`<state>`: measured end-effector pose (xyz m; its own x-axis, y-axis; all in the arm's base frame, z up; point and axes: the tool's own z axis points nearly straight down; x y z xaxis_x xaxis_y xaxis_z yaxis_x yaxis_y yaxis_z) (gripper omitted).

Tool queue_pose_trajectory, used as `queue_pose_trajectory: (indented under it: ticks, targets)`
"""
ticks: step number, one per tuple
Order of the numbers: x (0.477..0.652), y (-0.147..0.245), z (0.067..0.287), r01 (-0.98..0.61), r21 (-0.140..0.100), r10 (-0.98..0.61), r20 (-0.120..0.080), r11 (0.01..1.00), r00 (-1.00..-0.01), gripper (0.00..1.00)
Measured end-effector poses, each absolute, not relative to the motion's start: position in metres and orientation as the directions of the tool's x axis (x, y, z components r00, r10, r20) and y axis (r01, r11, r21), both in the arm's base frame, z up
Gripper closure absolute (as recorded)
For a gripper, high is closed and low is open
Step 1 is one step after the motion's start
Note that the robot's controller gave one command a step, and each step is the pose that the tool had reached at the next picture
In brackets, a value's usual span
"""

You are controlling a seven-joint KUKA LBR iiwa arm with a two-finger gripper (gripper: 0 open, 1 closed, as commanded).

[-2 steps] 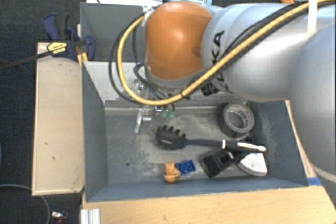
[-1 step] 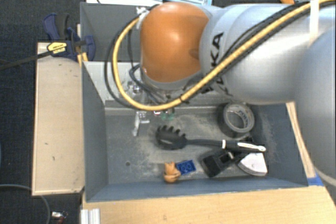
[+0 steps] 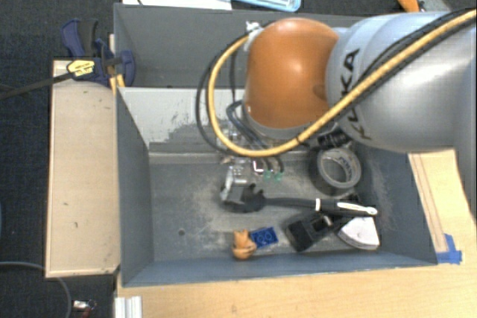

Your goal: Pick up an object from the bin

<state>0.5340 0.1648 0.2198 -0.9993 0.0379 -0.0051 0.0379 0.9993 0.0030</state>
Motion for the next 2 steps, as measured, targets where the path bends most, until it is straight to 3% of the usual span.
queue_pose_trajectory:
  ticks: [1, 2]
  targets:
    - [0.537, 0.135, 0.219, 0.035, 0.002, 0.035, -0.006, 0.999, -0.999, 0.00]
    - [0.523, 0.084, 0.208, -0.161, 0.002, -0.161, -0.005, 0.987, -0.987, 0.00]
